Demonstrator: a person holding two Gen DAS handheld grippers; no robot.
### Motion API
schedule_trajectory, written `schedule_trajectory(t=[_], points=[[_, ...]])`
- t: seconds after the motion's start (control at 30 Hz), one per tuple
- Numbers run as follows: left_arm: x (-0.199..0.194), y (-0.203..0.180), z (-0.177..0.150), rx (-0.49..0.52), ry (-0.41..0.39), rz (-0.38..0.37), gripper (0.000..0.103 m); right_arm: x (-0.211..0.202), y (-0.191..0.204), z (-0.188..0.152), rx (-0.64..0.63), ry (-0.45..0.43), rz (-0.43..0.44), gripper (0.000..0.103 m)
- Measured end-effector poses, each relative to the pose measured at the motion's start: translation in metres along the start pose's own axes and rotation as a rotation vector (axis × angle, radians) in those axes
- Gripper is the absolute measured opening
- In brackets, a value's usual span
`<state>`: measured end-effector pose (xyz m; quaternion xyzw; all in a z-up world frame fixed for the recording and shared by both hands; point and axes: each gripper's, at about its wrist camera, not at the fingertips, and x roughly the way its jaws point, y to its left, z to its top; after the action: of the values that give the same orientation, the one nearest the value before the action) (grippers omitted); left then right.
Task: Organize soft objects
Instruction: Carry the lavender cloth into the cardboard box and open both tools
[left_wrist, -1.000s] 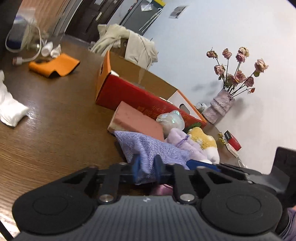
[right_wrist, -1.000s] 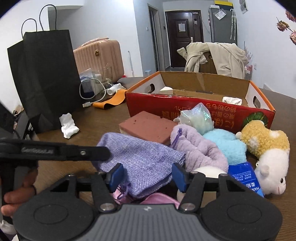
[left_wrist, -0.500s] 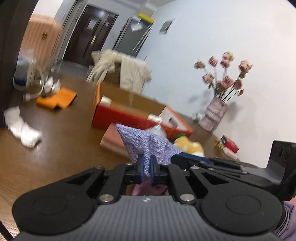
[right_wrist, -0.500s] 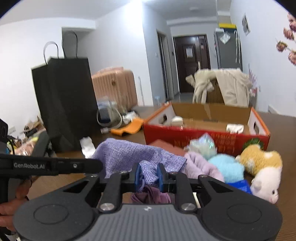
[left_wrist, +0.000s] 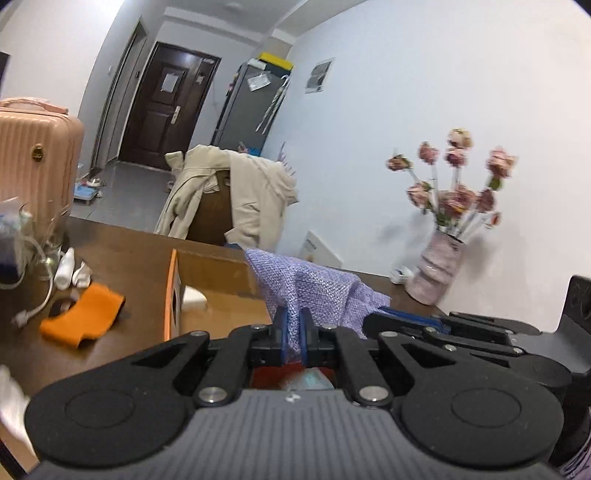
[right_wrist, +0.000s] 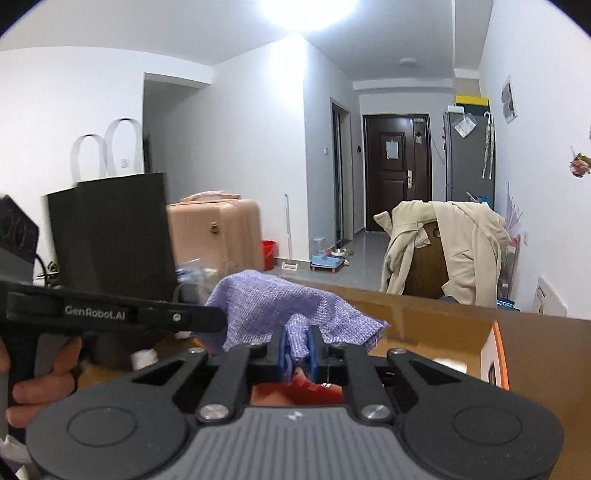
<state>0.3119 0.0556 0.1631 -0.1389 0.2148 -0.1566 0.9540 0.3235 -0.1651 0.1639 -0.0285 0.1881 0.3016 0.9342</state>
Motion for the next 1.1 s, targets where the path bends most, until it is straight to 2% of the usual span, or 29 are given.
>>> schedule_trajectory(t=[0.13, 0.3, 0.33, 0.4, 0.47, 0.53, 0.63, 0.73, 0.87, 0.97, 1.03, 1.1], points=[[0.071, 0.026, 0.016, -0.019, 0.073, 0.067, 0.007, 0.076, -0.031, 0.017, 0.007, 0.099, -0.018, 0.011], [0.136, 0.051, -0.006, 0.023, 0.188, 0.192, 0.008, 0.155, -0.052, -0.004, 0.028, 0.252, -0.037, 0.011], [0.141, 0.054, -0.012, 0.030, 0.215, 0.208, 0.009, 0.165, -0.053, -0.011, 0.032, 0.279, -0.035, 0.012], [0.136, 0.059, -0.019, 0.051, 0.217, 0.200, 0.010, 0.175, -0.054, -0.024, 0.048, 0.307, -0.010, 0.013], [0.125, 0.062, -0.019, 0.063, 0.193, 0.201, 0.018, 0.178, -0.053, -0.033, 0.065, 0.314, 0.027, 0.025], [0.113, 0.064, -0.015, 0.062, 0.163, 0.213, 0.031, 0.179, -0.055, -0.037, 0.086, 0.330, 0.035, 0.027], [0.095, 0.055, -0.006, 0.105, 0.118, 0.231, 0.039, 0.163, -0.049, -0.029, 0.083, 0.302, 0.017, 0.028], [0.071, 0.037, 0.003, 0.143, 0.080, 0.246, 0.043, 0.123, -0.040, -0.011, 0.060, 0.230, -0.001, 0.029], [0.032, 0.013, 0.012, 0.185, 0.018, 0.216, 0.053, 0.056, -0.033, 0.020, 0.009, 0.114, -0.031, 0.042], [-0.005, -0.006, 0.015, 0.216, -0.044, 0.210, 0.067, 0.000, -0.027, 0.037, -0.027, 0.037, -0.074, 0.047], [-0.030, -0.017, 0.014, 0.235, -0.079, 0.211, 0.082, -0.036, -0.025, 0.040, -0.045, -0.005, -0.102, 0.055], [-0.051, -0.029, 0.012, 0.257, -0.109, 0.218, 0.086, -0.064, -0.024, 0.038, -0.058, -0.029, -0.128, 0.059]])
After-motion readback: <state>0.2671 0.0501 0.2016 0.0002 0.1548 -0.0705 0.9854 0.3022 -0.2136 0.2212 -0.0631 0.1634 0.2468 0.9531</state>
